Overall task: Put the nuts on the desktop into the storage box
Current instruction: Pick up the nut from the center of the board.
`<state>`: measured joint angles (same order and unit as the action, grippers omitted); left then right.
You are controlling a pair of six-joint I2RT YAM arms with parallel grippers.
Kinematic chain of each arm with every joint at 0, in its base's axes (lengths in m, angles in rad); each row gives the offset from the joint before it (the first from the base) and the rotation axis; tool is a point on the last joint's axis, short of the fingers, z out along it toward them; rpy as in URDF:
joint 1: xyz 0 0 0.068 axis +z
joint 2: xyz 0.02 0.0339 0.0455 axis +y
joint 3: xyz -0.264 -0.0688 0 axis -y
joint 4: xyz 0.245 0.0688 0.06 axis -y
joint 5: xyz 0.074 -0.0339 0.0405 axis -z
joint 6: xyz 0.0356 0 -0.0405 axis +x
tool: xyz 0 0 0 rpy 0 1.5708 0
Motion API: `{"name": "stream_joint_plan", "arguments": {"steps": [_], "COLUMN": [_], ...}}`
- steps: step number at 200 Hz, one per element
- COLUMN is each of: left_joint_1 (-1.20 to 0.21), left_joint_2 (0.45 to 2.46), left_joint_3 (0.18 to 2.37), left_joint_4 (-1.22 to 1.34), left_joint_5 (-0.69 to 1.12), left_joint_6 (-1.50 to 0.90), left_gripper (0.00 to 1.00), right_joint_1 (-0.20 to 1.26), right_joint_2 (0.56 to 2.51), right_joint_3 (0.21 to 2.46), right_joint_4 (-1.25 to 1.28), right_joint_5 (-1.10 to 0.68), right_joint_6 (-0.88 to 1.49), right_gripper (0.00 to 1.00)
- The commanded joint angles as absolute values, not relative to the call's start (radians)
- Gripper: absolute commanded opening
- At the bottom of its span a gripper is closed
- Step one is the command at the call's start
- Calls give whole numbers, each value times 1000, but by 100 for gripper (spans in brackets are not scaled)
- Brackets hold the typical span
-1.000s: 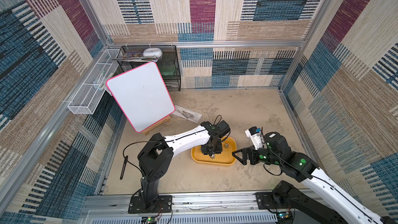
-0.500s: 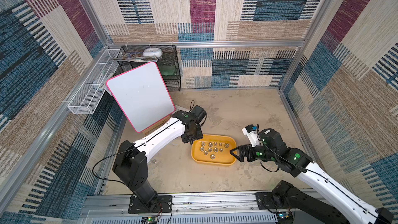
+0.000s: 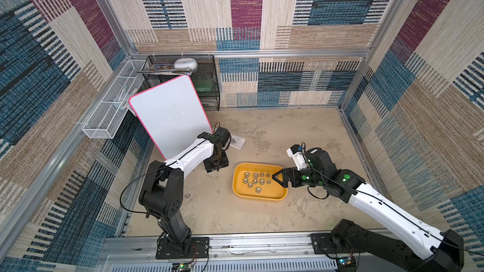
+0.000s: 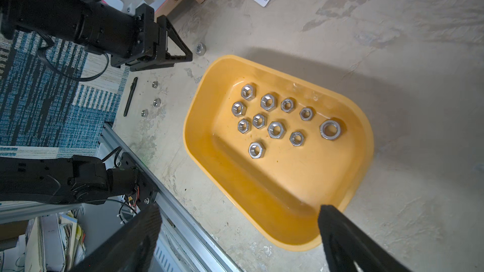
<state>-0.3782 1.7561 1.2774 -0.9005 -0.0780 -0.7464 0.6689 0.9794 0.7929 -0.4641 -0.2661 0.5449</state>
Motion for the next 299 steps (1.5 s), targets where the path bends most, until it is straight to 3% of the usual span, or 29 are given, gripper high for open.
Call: {"name": "stream_joint_plan", "arguments": {"steps": [1,128,201,248,299], "left_joint_1": [-350,-287,-272,-272,-286], "left_joint_2": [1798,1948,1942,1908,1792], "left_joint_3": [1290,1340,1294,1283,1286], "left_joint_4": [-864,-791,-747,-760,-832], "left_joint_5": [-62,-80,-44,-49,-29], "left_joint_6": [-733,-698,-705,-706,-706], "left_gripper": [58,52,38,21,22], "right_joint_1": [675,686,688,690,691], "right_joint_2": [997,1107,1127,1129,1104], "right_joint_3": [807,870,881,879,848], "right_joint_4": [-420,-400,-403,-399,-392], "right_joint_5": [-266,-264,-262,-259,-238], "right_joint_6": [555,543,544,544,545], "right_gripper": [99,99,99,99,99]}}
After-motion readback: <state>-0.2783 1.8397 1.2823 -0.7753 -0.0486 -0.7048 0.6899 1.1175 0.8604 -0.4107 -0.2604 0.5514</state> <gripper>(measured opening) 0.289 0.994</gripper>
